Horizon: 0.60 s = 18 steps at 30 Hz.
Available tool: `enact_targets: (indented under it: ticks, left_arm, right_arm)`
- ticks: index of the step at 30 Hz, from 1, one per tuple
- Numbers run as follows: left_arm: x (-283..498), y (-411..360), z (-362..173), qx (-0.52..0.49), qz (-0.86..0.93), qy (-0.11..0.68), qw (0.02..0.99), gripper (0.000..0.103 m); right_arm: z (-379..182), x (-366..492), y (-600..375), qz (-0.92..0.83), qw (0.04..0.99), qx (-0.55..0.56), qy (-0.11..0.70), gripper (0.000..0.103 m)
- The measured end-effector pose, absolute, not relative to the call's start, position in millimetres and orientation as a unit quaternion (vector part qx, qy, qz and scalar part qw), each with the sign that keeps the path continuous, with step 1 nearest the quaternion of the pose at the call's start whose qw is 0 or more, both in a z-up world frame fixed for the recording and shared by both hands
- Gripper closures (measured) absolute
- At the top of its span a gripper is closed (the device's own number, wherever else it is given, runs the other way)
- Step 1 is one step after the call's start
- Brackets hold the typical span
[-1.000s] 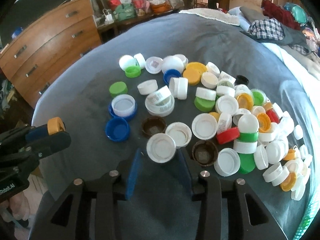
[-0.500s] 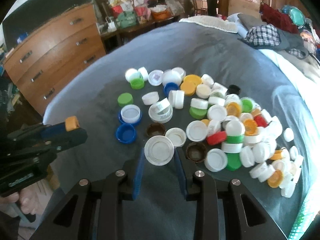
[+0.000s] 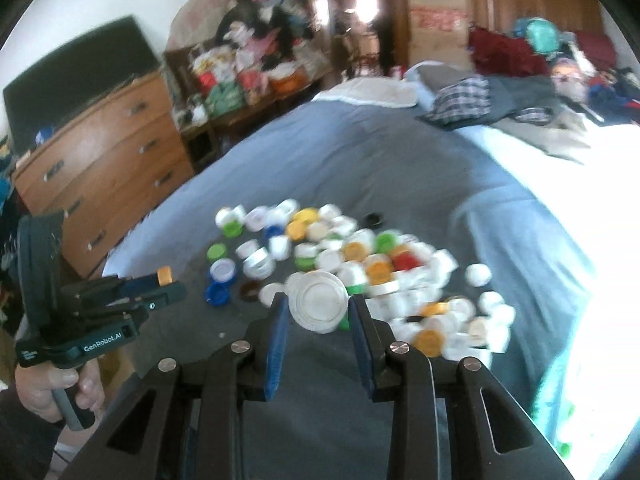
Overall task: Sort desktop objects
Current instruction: 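Carry the orange cap in the left tool while the right tool carries the white cap to the basket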
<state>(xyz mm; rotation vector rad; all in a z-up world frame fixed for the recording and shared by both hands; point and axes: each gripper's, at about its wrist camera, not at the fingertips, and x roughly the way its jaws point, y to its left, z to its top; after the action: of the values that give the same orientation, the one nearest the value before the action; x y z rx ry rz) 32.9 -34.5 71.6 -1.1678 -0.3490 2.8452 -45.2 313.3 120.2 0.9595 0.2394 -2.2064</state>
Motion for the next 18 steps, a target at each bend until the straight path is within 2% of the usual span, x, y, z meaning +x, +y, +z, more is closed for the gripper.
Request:
enact_targets:
  ticks: [13, 18]
  left_arm:
    - [3, 40, 92, -0.392, 0.915, -0.062, 0.073, 0.077]
    - [-23, 98, 106, -0.39, 0.912, -0.026, 0.122, 0.077]
  right_arm:
    - [146, -68, 475, -0.904, 0.236, 0.357, 0.015, 0.07]
    - [141, -72, 530, -0.911, 0.194, 0.363, -0.012, 0.07]
